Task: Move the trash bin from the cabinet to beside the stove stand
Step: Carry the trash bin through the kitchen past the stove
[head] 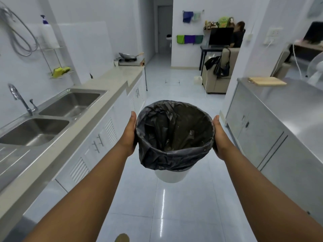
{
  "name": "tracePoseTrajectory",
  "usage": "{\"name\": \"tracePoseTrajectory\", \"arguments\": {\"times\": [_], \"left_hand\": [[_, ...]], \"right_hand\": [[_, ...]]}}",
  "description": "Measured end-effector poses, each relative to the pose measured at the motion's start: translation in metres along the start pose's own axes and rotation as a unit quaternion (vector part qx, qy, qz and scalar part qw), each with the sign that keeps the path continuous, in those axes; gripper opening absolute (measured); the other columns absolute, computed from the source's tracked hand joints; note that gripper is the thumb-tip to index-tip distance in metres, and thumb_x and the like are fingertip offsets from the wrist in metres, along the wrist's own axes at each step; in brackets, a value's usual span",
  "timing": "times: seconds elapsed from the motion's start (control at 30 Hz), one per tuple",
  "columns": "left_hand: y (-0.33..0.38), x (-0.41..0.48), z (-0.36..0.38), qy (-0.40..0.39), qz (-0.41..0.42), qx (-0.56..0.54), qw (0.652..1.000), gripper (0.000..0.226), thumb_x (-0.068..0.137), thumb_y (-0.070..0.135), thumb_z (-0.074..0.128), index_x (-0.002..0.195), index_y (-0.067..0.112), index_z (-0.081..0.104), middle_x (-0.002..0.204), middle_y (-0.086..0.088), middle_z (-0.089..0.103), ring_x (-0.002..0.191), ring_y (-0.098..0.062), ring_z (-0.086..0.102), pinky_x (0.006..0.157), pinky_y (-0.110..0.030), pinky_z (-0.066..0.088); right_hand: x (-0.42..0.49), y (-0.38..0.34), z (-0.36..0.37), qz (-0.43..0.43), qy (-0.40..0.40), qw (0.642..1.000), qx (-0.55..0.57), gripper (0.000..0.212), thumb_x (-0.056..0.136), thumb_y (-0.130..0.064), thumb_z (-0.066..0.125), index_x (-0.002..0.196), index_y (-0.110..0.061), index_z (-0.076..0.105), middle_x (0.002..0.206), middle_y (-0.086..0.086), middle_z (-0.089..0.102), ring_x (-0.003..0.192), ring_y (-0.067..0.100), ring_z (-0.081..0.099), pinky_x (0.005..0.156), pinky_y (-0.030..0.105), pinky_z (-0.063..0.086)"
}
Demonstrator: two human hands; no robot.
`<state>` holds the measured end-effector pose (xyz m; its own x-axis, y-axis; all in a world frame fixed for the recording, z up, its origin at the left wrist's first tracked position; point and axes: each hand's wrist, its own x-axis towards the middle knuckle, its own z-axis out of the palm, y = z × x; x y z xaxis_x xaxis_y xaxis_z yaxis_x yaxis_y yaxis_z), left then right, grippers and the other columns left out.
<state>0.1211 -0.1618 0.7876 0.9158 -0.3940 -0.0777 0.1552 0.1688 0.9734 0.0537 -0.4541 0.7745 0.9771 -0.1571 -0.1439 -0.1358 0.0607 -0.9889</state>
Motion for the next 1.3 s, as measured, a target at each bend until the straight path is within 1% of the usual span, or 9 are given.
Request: {"name": "tracePoseTrajectory", "arguments": {"times": [0.17,0.27,0.4,0.63,0.8,1.0,1.1,1.23,1.3], "left_hand": [[0.002,0.063,-0.011,0.0,0.001,-0.014,1.0,0.086,0.087,0.081,0.024,0.138,0.023,0.062,0.136,-0.006,0.068,0.132,-0.028,0.057,0.119,-0.051,0.033],[0.005,0.112,-0.024,-0.008,-0.002,-0.026,1.0,0.085,0.088,0.08,0.023,0.137,0.023,0.062,0.136,-0.006,0.068,0.132,-0.028,0.057,0.119,-0.051,0.034],[0.018,0.17,-0.04,-0.007,-0.003,-0.035,0.999,0.078,0.087,0.081,0.025,0.126,0.031,0.07,0.133,-0.003,0.07,0.13,-0.027,0.059,0.118,-0.051,0.036],[0.044,0.283,-0.067,-0.03,-0.001,-0.025,0.999,0.074,0.09,0.077,0.024,0.12,0.032,0.074,0.134,-0.004,0.07,0.131,-0.026,0.058,0.118,-0.05,0.035],[0.044,0.363,-0.074,-0.028,-0.01,-0.02,0.999,0.082,0.089,0.078,0.023,0.138,0.025,0.062,0.141,-0.006,0.064,0.135,-0.027,0.054,0.12,-0.051,0.032],[0.04,0.469,-0.066,-0.034,-0.007,-0.004,0.999,0.083,0.09,0.077,0.023,0.141,0.022,0.059,0.143,-0.008,0.063,0.136,-0.028,0.053,0.12,-0.052,0.032],[0.042,0.526,-0.06,-0.022,0.003,-0.003,1.0,0.077,0.088,0.079,0.023,0.128,0.031,0.07,0.134,-0.002,0.07,0.129,-0.024,0.06,0.117,-0.048,0.037],[0.05,0.597,-0.051,-0.004,-0.002,-0.004,1.0,0.071,0.087,0.08,0.024,0.111,0.041,0.077,0.128,0.003,0.073,0.125,-0.021,0.063,0.113,-0.045,0.041],[0.052,0.633,-0.05,0.007,-0.002,-0.003,1.0,0.071,0.087,0.08,0.025,0.112,0.04,0.077,0.13,0.002,0.072,0.127,-0.023,0.062,0.11,-0.044,0.042]], "right_hand": [[0.061,-0.007,0.0,0.005,0.006,1.0,-0.004,0.098,0.066,-0.093,0.025,0.142,-0.036,0.048,0.143,-0.003,0.054,0.117,0.015,0.053,0.099,0.034,0.042],[0.105,-0.015,0.003,-0.002,0.023,1.0,-0.007,0.098,0.063,-0.094,0.028,0.139,-0.037,0.051,0.13,-0.009,0.06,0.127,0.022,0.051,0.104,0.038,0.041],[0.16,-0.03,0.011,0.0,0.037,0.999,-0.011,0.093,0.067,-0.092,0.024,0.139,-0.037,0.048,0.148,0.004,0.049,0.136,0.03,0.044,0.113,0.05,0.033],[0.268,-0.048,0.013,0.001,0.039,0.999,0.0,0.096,0.069,-0.091,0.023,0.143,-0.035,0.046,0.144,-0.001,0.053,0.136,0.026,0.044,0.107,0.039,0.037],[0.34,-0.055,0.0,0.002,0.047,0.999,0.005,0.097,0.071,-0.089,0.021,0.146,-0.031,0.044,0.15,0.004,0.047,0.136,0.026,0.044,0.107,0.039,0.036],[0.447,-0.063,-0.033,0.002,0.044,0.999,0.001,0.1,0.069,-0.089,0.021,0.147,-0.03,0.042,0.152,0.006,0.045,0.138,0.028,0.041,0.111,0.042,0.034],[0.505,-0.07,-0.052,-0.002,0.042,0.999,-0.002,0.099,0.068,-0.09,0.022,0.144,-0.031,0.047,0.15,0.006,0.048,0.136,0.028,0.043,0.114,0.048,0.032],[0.578,-0.085,-0.075,-0.005,0.018,1.0,0.004,0.082,0.068,-0.09,0.023,0.126,-0.044,0.058,0.144,0.0,0.053,0.127,0.02,0.049,0.108,0.041,0.037],[0.614,-0.089,-0.087,-0.006,0.01,1.0,0.002,0.086,0.069,-0.09,0.023,0.132,-0.041,0.055,0.14,-0.005,0.055,0.126,0.018,0.05,0.103,0.036,0.039]]}}
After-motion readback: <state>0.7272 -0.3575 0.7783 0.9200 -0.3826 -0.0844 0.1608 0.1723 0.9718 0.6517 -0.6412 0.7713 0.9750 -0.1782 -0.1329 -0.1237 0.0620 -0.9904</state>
